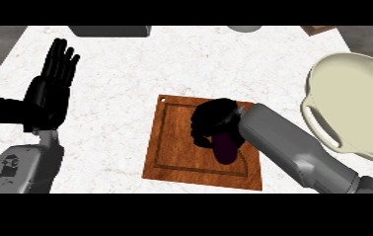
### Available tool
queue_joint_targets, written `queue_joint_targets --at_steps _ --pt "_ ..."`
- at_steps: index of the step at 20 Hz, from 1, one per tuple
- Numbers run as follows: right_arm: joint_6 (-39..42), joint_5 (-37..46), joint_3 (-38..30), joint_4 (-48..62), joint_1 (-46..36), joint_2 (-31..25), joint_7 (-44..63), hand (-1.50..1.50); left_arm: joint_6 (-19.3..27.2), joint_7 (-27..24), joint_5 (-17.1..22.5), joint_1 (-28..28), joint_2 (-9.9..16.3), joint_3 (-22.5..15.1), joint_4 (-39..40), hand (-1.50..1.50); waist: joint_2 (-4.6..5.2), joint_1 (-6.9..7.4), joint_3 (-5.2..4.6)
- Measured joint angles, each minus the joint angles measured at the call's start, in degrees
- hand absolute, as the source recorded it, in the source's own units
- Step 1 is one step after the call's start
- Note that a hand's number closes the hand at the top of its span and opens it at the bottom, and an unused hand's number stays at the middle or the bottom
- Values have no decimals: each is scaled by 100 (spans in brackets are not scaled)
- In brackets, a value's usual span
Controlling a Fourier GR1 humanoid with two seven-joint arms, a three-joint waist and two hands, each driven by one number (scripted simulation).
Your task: Pick the eggplant from the cutting board and place it in the pot
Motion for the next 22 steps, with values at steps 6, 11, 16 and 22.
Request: queue_joint_targets --at_steps 6,11,16,22 --pt "-428 -557 -1503 1032 -103 -217 2365 150 70 26 -10 62 45 96 17 0 -13 -293 17" --pt "-1320 -837 -2522 1576 -473 -221 4516 150 70 37 -12 112 76 128 43 0 -59 -296 5" --pt "-2542 -573 -3001 1955 -1073 -245 6753 150 44 36 -21 130 58 85 54 0 -94 -183 -18" --pt "-3878 377 -2928 2403 -1901 -321 9397 150 23 41 -49 78 44 33 67 0 -84 -88 -20"
